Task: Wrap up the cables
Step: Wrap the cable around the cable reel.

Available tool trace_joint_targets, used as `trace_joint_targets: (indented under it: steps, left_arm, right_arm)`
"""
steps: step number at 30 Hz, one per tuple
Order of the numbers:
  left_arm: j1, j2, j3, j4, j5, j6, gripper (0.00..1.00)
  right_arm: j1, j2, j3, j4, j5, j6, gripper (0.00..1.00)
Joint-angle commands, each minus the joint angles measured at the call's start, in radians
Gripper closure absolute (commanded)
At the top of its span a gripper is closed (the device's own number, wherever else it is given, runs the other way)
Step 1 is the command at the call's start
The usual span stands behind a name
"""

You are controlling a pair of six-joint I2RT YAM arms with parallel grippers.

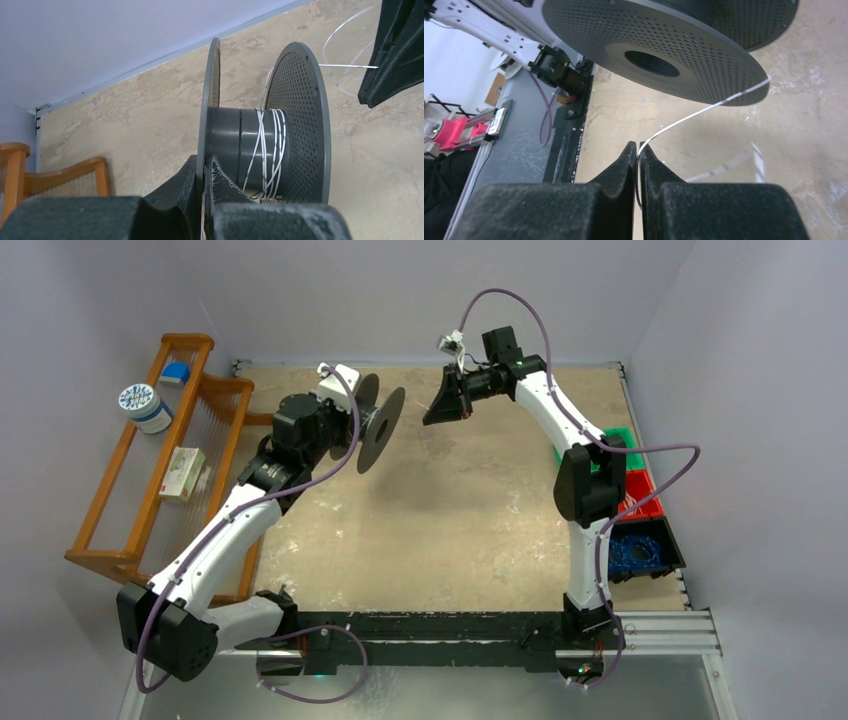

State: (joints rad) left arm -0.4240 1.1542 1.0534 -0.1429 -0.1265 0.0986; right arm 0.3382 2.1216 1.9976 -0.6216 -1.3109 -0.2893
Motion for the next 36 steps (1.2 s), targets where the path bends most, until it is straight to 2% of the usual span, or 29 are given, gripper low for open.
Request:
trace_joint_targets:
  steps: [1, 6, 9, 11, 12, 15, 18, 19, 23, 28, 36]
  left_arm:
    - [0.005, 0.003, 0.018, 0.098, -0.067, 0.01, 1.0]
    - [-0.005, 0.021, 0.009, 0.098, -0.066, 0.017, 1.0]
    - [-0.01, 0.021, 0.003, 0.105, -0.064, 0.025, 1.0]
    - [-0.01, 0.019, 0.001, 0.109, -0.064, 0.026, 1.0]
    - [-0.01, 0.018, -0.002, 0.11, -0.066, 0.029, 1.0]
    - [-0.012, 0.018, -0.008, 0.117, -0.085, 0.031, 1.0]
    - [-0.012, 0.024, -0.011, 0.123, -0.131, 0.007, 1.0]
    - [-0.012, 0.027, -0.01, 0.123, -0.15, -0.005, 1.0]
    - [-0.012, 0.047, 0.007, 0.114, -0.213, -0.069, 1.0]
    - [-0.012, 0.06, 0.032, 0.102, -0.297, -0.144, 1.0]
    - [-0.01, 0.09, 0.12, 0.047, -0.307, -0.206, 1.0]
  right_arm:
    - [-0.004, -0.055, -0.003, 0.05, -0.19, 0.043, 0.94]
    - [0.002, -0.085, -0.013, 0.222, -0.242, 0.164, 0.94]
    - [0.007, -0.126, -0.059, 0.487, -0.208, 0.419, 0.95]
    - [0.006, -0.165, -0.155, 0.828, -0.195, 0.691, 0.95]
    - [0.005, -0.187, -0.228, 1.064, -0.196, 0.892, 0.95]
    - [0.005, -0.182, -0.402, 1.983, -0.165, 1.585, 0.93]
    - [0.038, -0.052, -0.321, 2.609, -0.191, 2.17, 0.92]
    - [0.056, -0.021, -0.293, 2.719, -0.23, 2.271, 0.92]
    - [0.139, 0.004, -0.313, 2.805, -0.299, 2.351, 0.92]
    - [0.226, -0.009, -0.368, 2.809, -0.349, 2.334, 0.92]
    - [0.259, -0.008, -0.449, 2.798, -0.378, 2.326, 0.96]
